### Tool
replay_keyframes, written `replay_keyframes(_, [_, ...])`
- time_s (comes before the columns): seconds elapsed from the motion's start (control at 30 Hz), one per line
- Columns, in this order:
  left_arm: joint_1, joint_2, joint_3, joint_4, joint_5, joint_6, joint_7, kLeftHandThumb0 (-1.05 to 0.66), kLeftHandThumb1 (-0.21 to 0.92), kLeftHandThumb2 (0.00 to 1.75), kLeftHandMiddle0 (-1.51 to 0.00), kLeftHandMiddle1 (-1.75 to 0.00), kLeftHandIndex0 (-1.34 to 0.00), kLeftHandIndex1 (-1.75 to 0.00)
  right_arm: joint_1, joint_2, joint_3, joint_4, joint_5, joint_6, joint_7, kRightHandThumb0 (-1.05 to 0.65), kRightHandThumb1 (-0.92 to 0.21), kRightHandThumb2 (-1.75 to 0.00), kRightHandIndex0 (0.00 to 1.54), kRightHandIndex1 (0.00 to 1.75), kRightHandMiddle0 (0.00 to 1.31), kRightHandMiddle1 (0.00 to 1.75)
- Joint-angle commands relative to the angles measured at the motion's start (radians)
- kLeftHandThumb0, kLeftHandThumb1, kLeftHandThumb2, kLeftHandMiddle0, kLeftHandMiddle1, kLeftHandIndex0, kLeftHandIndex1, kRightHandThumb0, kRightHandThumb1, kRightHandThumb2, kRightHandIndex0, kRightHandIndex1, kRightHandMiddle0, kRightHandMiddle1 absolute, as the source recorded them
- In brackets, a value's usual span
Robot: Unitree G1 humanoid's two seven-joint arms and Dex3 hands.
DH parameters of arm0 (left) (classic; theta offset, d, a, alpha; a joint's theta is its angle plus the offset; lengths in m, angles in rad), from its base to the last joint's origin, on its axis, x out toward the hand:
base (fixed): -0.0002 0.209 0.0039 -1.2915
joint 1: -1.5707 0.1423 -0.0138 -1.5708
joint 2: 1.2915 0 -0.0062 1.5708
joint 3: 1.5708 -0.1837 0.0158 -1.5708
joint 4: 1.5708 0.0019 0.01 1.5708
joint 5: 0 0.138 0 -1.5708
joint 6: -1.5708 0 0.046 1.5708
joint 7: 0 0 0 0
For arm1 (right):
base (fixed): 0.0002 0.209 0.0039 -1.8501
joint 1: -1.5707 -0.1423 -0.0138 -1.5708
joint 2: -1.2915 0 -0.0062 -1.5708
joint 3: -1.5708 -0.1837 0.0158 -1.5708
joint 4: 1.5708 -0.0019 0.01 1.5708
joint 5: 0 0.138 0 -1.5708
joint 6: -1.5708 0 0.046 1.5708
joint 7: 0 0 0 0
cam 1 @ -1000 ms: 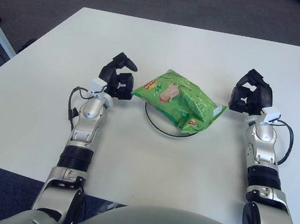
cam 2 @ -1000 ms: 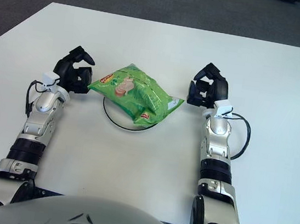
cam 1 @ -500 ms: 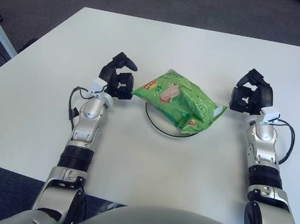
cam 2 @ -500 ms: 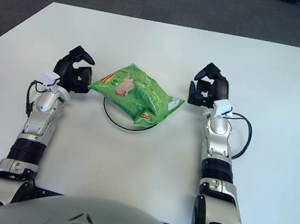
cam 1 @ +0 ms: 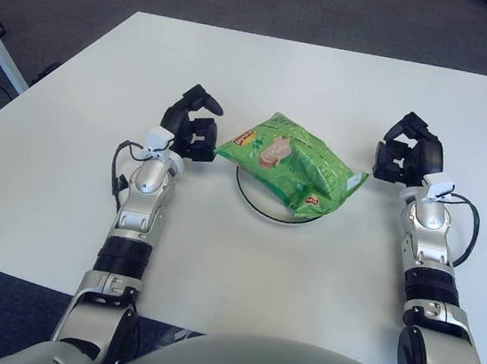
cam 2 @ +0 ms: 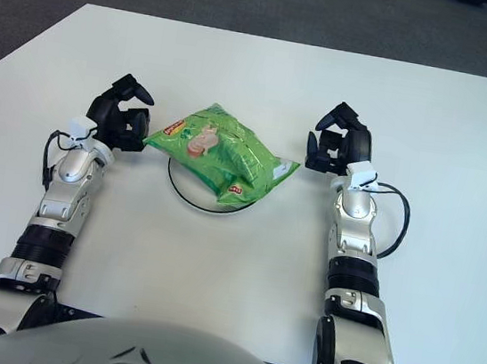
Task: Put the snack into the plate.
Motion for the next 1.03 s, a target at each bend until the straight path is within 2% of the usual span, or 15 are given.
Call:
replay_keyframes(0.0, [0.165, -0.073, -0.021, 0.113, 0.004, 0.003, 0.009, -0.47, 0.34, 1.29, -1.29, -1.75, -0.6, -1.75, 0.102, 0.048, 0.003, 0.084, 0.027, -0.003, 0.007, -0.47, -0.35, -1.28, 1.3, 1.75, 0.59, 1.75])
replay_keyframes(0.43, [0.144, -0.075, -0.022, 0.156, 0.011, -0.041, 0.01, -0.48, 0.33, 1.3, -1.3, -1.75, -0.6, -1.75, 0.088, 0.057, -0.01, 0.082, 0.086, 0.053, 0.042, -0.46, -0.38, -1.24, 1.28, 1.75, 0.56, 1.75])
replay_keyframes(0.77, [0.132, -0.067, -0.02, 0.185, 0.011, -0.028, 0.009, -0.46, 0.36, 1.26, -1.28, -1.75, -0.57, -1.75, 0.082, 0.069, -0.032, 0.033, 0.18, 0.196, 0.082, -0.47, -0.35, -1.28, 1.29, 1.75, 0.59, 1.75])
replay_keyframes(1.0, [0.123, -0.065, -0.016, 0.198, -0.005, -0.013, -0.004, -0.45, 0.4, 1.21, -1.25, -1.75, -0.54, -1.75, 0.084, 0.067, -0.036, 0.007, 0.197, 0.248, 0.093, -0.48, -0.33, -1.3, 1.29, 1.75, 0.6, 1.75])
